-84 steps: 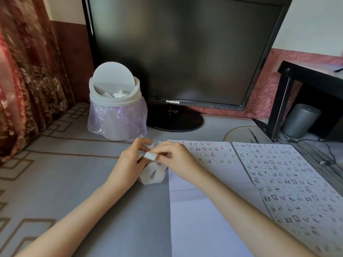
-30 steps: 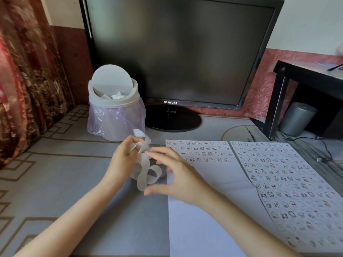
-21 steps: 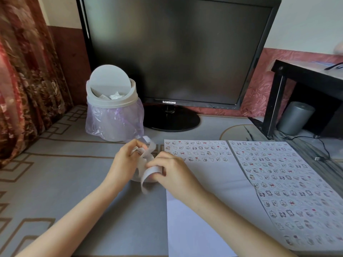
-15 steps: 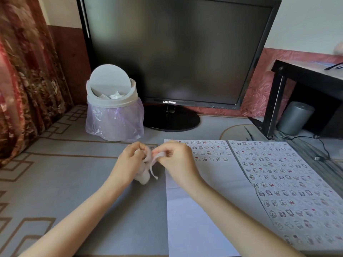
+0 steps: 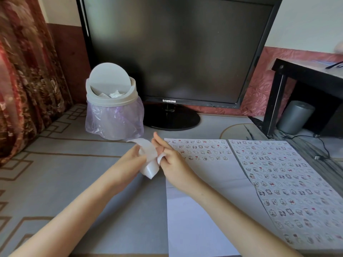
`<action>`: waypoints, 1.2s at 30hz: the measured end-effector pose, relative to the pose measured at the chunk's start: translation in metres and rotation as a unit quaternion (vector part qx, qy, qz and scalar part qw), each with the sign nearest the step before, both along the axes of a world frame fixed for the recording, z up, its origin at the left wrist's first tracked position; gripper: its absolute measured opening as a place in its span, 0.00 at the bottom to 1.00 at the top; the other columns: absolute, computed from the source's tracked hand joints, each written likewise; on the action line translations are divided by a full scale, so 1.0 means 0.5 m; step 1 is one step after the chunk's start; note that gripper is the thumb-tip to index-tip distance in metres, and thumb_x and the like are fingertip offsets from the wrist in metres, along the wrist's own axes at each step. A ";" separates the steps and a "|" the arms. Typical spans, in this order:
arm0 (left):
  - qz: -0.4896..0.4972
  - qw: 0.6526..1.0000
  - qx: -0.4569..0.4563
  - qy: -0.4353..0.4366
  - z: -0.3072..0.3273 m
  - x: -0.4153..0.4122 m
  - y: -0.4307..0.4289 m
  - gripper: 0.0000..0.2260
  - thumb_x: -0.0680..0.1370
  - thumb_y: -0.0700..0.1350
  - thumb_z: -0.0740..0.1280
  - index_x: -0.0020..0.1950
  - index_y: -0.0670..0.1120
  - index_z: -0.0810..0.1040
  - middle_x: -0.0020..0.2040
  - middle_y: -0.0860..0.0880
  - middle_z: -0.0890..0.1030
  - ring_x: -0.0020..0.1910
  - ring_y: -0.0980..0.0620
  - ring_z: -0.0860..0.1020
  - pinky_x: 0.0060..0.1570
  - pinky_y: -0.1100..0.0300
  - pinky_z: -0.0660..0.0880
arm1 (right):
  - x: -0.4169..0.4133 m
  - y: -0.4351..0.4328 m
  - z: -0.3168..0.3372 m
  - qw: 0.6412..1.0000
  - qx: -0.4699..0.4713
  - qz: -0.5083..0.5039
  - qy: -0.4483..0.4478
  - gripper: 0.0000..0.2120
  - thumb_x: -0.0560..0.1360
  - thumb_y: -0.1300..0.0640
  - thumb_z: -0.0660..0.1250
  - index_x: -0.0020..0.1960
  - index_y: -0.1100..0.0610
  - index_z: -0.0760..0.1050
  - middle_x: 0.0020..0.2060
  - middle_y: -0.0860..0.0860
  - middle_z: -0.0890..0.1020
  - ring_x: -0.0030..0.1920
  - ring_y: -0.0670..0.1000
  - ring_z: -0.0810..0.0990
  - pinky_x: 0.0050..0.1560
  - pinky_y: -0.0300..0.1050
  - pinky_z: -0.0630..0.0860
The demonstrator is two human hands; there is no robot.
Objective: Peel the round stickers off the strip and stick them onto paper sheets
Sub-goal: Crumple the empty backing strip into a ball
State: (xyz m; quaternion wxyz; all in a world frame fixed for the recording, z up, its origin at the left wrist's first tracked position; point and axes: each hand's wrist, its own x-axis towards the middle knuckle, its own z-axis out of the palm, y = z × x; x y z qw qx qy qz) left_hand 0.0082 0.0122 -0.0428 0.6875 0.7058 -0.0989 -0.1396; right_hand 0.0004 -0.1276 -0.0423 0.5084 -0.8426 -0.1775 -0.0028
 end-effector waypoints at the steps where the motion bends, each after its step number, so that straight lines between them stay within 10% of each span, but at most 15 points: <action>1: 0.008 1.000 0.009 -0.005 -0.004 0.003 0.004 0.21 0.69 0.51 0.68 0.58 0.43 0.74 0.49 0.48 0.81 0.48 0.54 0.78 0.49 0.61 0.72 | 0.002 -0.005 0.001 1.000 0.017 0.012 0.007 0.21 0.80 0.70 0.51 0.72 0.63 0.65 0.76 0.46 0.56 0.74 0.43 0.59 0.70 0.30 0.57; 5: 0.073 0.996 0.033 -0.045 -0.011 -0.002 -0.002 0.13 0.70 0.46 0.70 0.50 0.48 0.70 0.40 0.52 0.77 0.32 0.64 0.74 0.31 0.72 0.69 | 0.006 -0.023 0.013 0.999 0.046 0.015 -0.008 0.20 0.79 0.72 0.52 0.65 0.62 0.74 0.74 0.47 0.62 0.71 0.40 0.62 0.68 0.30 0.61; 12: 0.149 0.982 0.050 -0.102 -0.012 0.010 -0.003 0.10 0.79 0.33 0.62 0.57 0.43 0.70 0.44 0.49 0.77 0.40 0.58 0.77 0.34 0.73 0.71 | -0.023 -0.021 0.012 0.996 0.069 0.030 -0.037 0.21 0.74 0.54 0.70 0.65 0.41 0.72 0.64 0.43 0.71 0.60 0.44 0.74 0.58 0.46 0.75; 20: 0.132 0.975 -0.178 0.032 0.032 -0.012 -0.030 0.04 0.80 0.45 0.60 0.50 0.46 0.72 0.39 0.49 0.77 0.35 0.53 0.77 0.37 0.59 0.73 | -0.014 0.006 -0.016 0.989 0.036 -0.091 -0.108 0.14 0.75 0.64 0.67 0.59 0.56 0.80 0.44 0.51 0.76 0.39 0.54 0.78 0.48 0.53 0.78; 25: 0.149 0.980 -0.133 -0.010 0.025 -0.024 -0.044 0.08 0.80 0.41 0.62 0.58 0.46 0.70 0.40 0.48 0.77 0.30 0.60 0.78 0.30 0.69 0.74 | -0.014 0.019 -0.005 0.982 0.006 -0.121 -0.146 0.07 0.77 0.63 0.65 0.44 0.61 0.82 0.32 0.45 0.67 0.33 0.41 0.69 0.36 0.32 0.64; 31: 0.226 0.967 -0.111 -0.032 0.021 -0.007 -0.038 0.10 0.81 0.36 0.57 0.53 0.48 0.73 0.48 0.45 0.76 0.41 0.51 0.77 0.38 0.61 0.74 | -0.033 0.021 0.003 0.993 0.072 -0.066 -0.059 0.26 0.74 0.62 0.69 0.70 0.51 0.69 0.54 0.51 0.77 0.48 0.49 0.81 0.52 0.38 0.76; 36: 0.216 0.952 -0.212 0.042 0.032 -0.017 -0.048 0.09 0.81 0.36 0.56 0.59 0.43 0.72 0.49 0.45 0.79 0.44 0.50 0.78 0.37 0.60 0.75 | -0.025 0.021 -0.008 0.989 0.020 -0.037 -0.140 0.26 0.72 0.68 0.70 0.67 0.55 0.73 0.56 0.50 0.75 0.48 0.50 0.79 0.57 0.42 0.76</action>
